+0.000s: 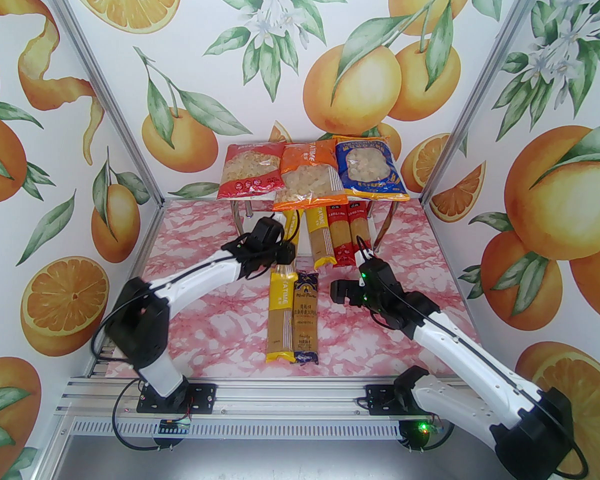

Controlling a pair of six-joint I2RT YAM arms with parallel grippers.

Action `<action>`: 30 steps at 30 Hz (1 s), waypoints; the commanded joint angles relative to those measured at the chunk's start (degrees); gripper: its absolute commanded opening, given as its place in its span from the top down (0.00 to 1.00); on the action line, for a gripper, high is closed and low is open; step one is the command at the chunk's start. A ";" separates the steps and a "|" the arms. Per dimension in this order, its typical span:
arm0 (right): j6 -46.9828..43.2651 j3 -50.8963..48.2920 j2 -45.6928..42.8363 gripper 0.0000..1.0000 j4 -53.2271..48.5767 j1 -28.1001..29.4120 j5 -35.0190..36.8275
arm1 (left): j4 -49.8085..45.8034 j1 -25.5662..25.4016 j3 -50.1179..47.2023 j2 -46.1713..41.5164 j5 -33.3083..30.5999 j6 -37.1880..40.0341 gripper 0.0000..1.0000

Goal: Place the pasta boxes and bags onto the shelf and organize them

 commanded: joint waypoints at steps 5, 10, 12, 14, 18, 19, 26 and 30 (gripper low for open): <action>-3.09 2.02 -0.98 0.00 -1.64 -2.05 -1.00 | 1.00 1.25 17.56 10.44 0.77 2.54 1.00; -3.87 1.39 -1.86 0.00 -1.77 -3.18 -1.35 | -4.97 1.17 24.93 15.63 0.45 2.55 1.00; -4.01 1.06 -2.10 0.00 -1.36 -3.68 -1.55 | -6.61 1.23 26.95 17.10 0.49 2.01 1.00; -4.12 0.78 -2.10 0.00 -1.15 -4.01 -1.79 | -7.63 1.27 28.27 18.20 0.82 1.34 0.97; -4.37 0.70 -2.15 0.00 -0.97 -4.71 -2.36 | -8.06 1.10 29.11 19.28 1.81 0.06 0.83; -4.46 0.70 -2.15 0.00 -0.98 -4.77 -2.34 | -8.10 0.94 29.06 19.34 1.85 -0.17 0.80; -4.68 0.13 -2.58 0.00 -0.94 -5.52 -2.60 | -6.93 0.38 28.93 19.54 2.25 -1.84 0.48; -4.48 -0.35 -2.96 0.00 -0.95 -5.72 -2.69 | -5.83 0.16 29.09 19.89 2.88 -2.56 0.37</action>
